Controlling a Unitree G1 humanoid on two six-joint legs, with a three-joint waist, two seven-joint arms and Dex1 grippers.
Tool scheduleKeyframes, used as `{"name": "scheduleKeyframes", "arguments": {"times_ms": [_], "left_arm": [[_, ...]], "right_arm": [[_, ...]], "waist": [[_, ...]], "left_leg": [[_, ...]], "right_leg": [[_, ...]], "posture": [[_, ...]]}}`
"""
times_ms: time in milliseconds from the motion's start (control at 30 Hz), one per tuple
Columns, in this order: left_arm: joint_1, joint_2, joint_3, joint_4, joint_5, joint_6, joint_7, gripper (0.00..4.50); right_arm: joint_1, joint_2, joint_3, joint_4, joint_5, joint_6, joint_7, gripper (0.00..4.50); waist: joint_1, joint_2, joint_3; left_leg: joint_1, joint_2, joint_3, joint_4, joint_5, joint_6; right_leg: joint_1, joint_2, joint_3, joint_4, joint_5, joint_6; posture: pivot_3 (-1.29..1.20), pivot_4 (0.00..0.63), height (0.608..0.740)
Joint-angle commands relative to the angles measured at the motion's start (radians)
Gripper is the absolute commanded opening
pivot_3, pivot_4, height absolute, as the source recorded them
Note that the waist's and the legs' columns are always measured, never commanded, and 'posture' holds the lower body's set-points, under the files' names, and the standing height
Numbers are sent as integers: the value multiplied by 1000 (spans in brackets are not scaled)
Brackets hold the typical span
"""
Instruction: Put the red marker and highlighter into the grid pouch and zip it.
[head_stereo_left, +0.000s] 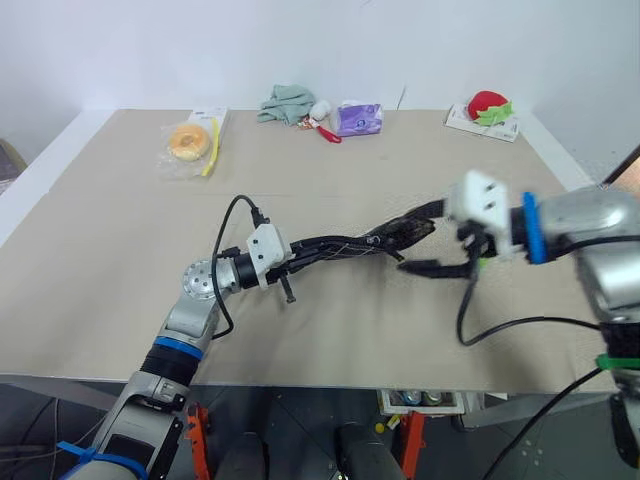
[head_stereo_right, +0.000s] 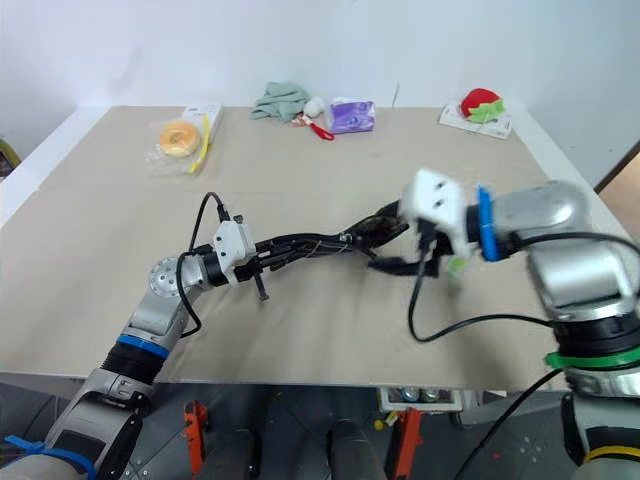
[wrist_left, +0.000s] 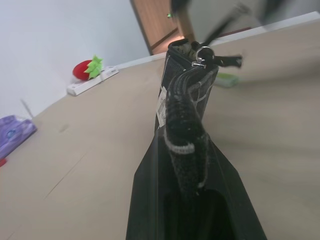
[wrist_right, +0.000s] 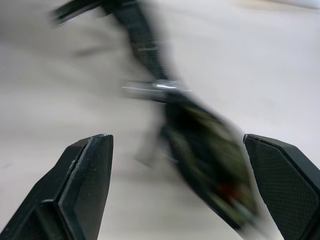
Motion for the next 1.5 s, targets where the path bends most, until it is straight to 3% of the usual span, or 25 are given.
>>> {"name": "scheduleKeyframes", "arguments": {"times_ms": [33, 233, 367, 467, 1000, 1400, 1500], "left_arm": [[6, 11, 29, -47, 1, -2, 20, 0], [6, 16, 38, -47, -7, 8, 18, 0], [3, 12, 35, -42, -14, 16, 7, 0], [-4, 6, 29, -34, -15, 18, -6, 0], [5, 1, 34, -49, -8, 23, -1, 0], [17, 1, 37, -63, -6, 22, 24, 0], [18, 2, 37, -62, -6, 21, 26, 0]], "right_arm": [[1, 22, -124, 76, -76, 138, -273, 4476], [115, 429, -358, -183, -197, 541, -850, 4476], [162, 643, -389, -303, -272, 599, -1072, 4476], [200, 729, -378, -318, -319, 584, -1178, 4476], [196, 867, -407, -152, -253, 474, -1278, 4476], [209, 834, -393, -50, -248, 466, -1302, 4476], [209, 821, -390, -39, -245, 461, -1302, 3642]], "waist": [[0, -1, 0], [-3, -1, -1], [-3, 3, -1], [-2, 3, -1], [-11, 3, -1], [-16, 3, -1], [-16, 3, -1]], "left_leg": [[0, 0, 0, 0, 0, 0], [2, 1, -1, -1, 0, 0], [1, 1, 0, -1, 1, -1], [0, 1, 0, -1, 1, -1], [1, 1, 0, -2, 1, -1], [1, 1, -1, -2, 1, -1], [1, 1, -1, -2, 1, -1]], "right_leg": [[0, 0, 0, 0, 0, 0], [-1, 2, 0, 3, 1, -2], [-2, 2, 1, 3, 1, -2], [-2, 2, 1, 3, 1, -1], [-1, 2, 1, 3, 1, -2], [-1, 2, 1, 2, 1, -2], [-1, 2, 1, 2, 1, -2]], "posture": [[0, 150, 739], [0, 150, 739], [0, 150, 739], [0, 150, 739], [0, 150, 739], [0, 150, 739], [0, 150, 739]]}}
